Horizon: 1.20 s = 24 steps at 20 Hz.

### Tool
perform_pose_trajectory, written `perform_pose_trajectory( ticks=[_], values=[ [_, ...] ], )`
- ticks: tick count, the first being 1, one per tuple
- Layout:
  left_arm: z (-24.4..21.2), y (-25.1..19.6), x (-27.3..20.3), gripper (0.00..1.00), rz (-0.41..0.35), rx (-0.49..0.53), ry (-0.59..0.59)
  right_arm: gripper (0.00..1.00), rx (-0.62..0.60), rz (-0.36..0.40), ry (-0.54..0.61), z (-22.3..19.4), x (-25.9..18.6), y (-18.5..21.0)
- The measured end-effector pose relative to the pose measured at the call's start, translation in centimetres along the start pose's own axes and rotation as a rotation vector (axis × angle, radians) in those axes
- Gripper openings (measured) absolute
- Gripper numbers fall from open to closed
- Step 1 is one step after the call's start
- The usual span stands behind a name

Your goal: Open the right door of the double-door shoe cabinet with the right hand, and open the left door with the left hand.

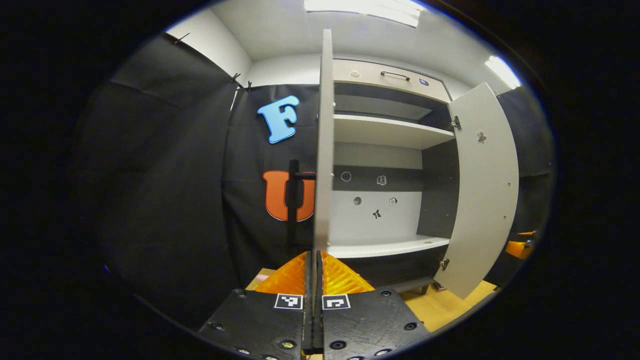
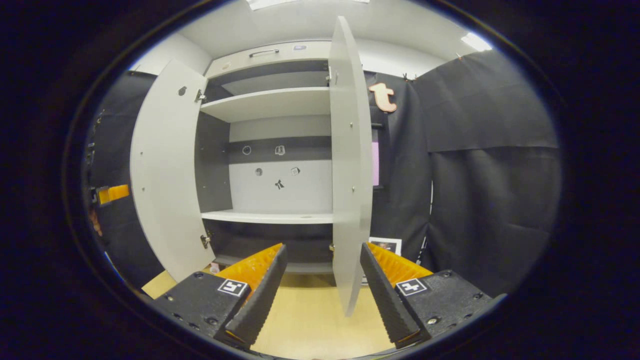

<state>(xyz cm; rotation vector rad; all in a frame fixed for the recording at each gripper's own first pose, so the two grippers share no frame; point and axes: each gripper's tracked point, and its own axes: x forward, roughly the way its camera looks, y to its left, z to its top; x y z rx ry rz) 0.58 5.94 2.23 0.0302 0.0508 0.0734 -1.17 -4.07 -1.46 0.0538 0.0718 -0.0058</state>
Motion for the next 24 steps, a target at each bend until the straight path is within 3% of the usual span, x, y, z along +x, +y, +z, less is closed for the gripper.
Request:
perform_pose_trajectory(
  ticks=[1,2,3,4,8,9,10,13,14,15,24],
  values=[
    [-0.3,-2.5,0.2,0.00,-0.033,0.016,-0.010,0.92,0.007,0.008,-0.002,0.2,0.0,0.2],
    [-1.1,-4.8,0.5,0.00,-0.066,0.044,-0.003,0.93,0.014,0.015,-0.013,0.5,0.0,0.4],
    [-1.8,-6.5,0.8,0.12,-0.084,0.062,0.004,0.93,0.013,0.025,-0.022,0.8,0.0,0.7],
    [-2.3,-7.8,1.2,0.00,-0.102,0.065,0.010,0.93,0.006,0.032,-0.026,1.0,-0.1,0.9],
    [-3.4,-11.9,1.1,0.03,-0.188,0.036,0.018,0.92,-0.028,0.043,-0.048,1.5,-0.2,1.3],
    [-3.3,-11.8,1.1,0.29,-0.178,0.042,0.007,0.93,-0.033,0.048,-0.052,1.7,-0.2,1.4],
    [-3.0,-11.4,1.1,0.19,-0.164,0.045,-0.006,0.93,-0.034,0.053,-0.058,1.9,-0.2,1.5],
    [-2.4,-11.1,0.8,0.94,-0.141,0.019,-0.027,0.92,-0.034,0.069,-0.062,1.9,0.1,1.9],
    [-2.5,-11.5,0.9,0.87,-0.154,0.006,-0.026,0.93,-0.035,0.073,-0.061,1.9,0.2,2.0],
    [-2.5,-11.7,0.8,0.97,-0.161,-0.007,-0.019,0.93,-0.037,0.079,-0.059,1.8,0.3,2.2],
    [-2.0,-9.9,0.3,0.95,-0.079,0.020,-0.031,0.93,-0.030,0.090,-0.074,2.2,0.2,2.8]
  ],
)
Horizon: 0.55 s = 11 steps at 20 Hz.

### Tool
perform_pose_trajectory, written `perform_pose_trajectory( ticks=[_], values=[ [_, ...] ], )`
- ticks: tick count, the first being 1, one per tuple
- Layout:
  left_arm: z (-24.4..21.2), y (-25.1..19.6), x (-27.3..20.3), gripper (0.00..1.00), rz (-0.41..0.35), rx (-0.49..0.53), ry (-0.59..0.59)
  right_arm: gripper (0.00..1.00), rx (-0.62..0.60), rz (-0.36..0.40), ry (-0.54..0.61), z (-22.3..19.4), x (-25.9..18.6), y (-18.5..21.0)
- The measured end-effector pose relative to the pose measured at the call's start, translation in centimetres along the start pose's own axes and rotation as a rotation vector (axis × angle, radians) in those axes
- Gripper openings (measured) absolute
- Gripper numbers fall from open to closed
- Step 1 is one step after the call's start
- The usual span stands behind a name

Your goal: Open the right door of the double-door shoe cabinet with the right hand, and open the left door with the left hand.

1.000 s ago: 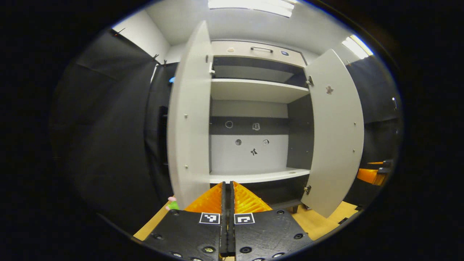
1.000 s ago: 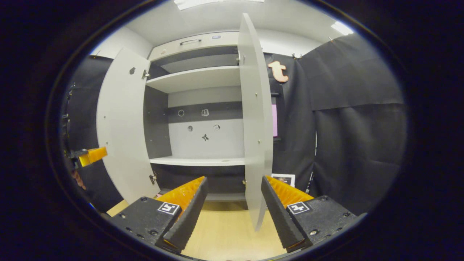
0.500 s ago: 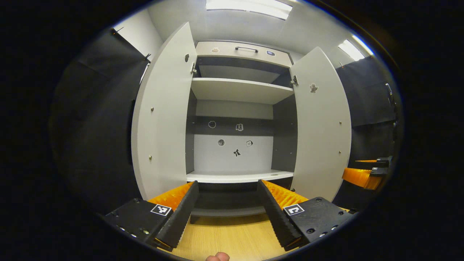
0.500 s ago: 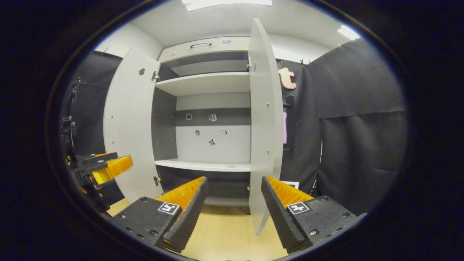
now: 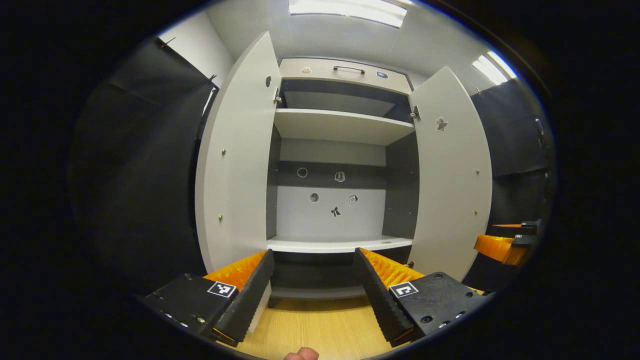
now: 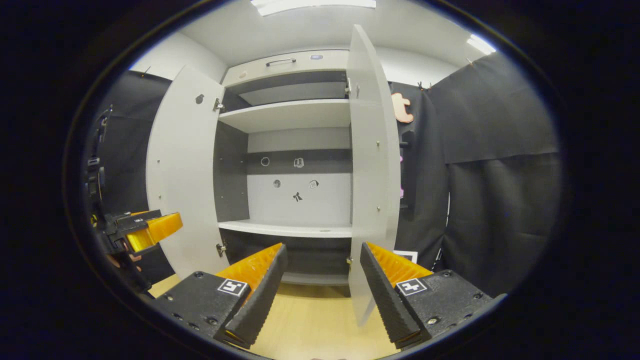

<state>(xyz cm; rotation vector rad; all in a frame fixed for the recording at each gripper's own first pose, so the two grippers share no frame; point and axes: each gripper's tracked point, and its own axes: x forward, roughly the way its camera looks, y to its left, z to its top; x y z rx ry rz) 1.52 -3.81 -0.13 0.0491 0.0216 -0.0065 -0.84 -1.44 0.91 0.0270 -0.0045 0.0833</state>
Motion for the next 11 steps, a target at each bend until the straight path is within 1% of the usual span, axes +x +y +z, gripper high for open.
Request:
perform_pose_trajectory(
  ticks=[3,5,6,7,9,10,11],
  values=[
    [0.4,-0.1,-0.2,0.95,0.001,0.010,-0.019,0.92,0.002,-0.003,0.003,-0.1,-0.1,-0.1],
    [0.3,-0.2,-0.1,0.95,-0.004,0.014,-0.011,0.93,0.009,-0.007,0.003,-0.1,-0.1,-0.1],
    [0.2,-0.3,-0.1,0.95,-0.006,0.014,-0.011,0.92,0.015,-0.005,0.000,0.0,-0.2,0.0],
    [0.3,-0.3,-0.1,0.95,-0.006,0.015,-0.012,0.93,0.019,-0.006,0.000,0.0,-0.2,0.1],
    [0.3,-0.3,-0.2,0.95,-0.003,0.013,-0.019,0.93,0.023,-0.004,-0.001,0.1,-0.3,0.3],
    [0.3,-0.3,-0.1,0.95,-0.003,0.010,-0.022,0.92,0.024,-0.002,-0.005,0.2,-0.2,0.6],
    [0.3,-0.3,-0.2,0.95,-0.004,0.008,-0.020,0.93,0.024,0.000,-0.008,0.3,-0.2,0.8]
  ],
)
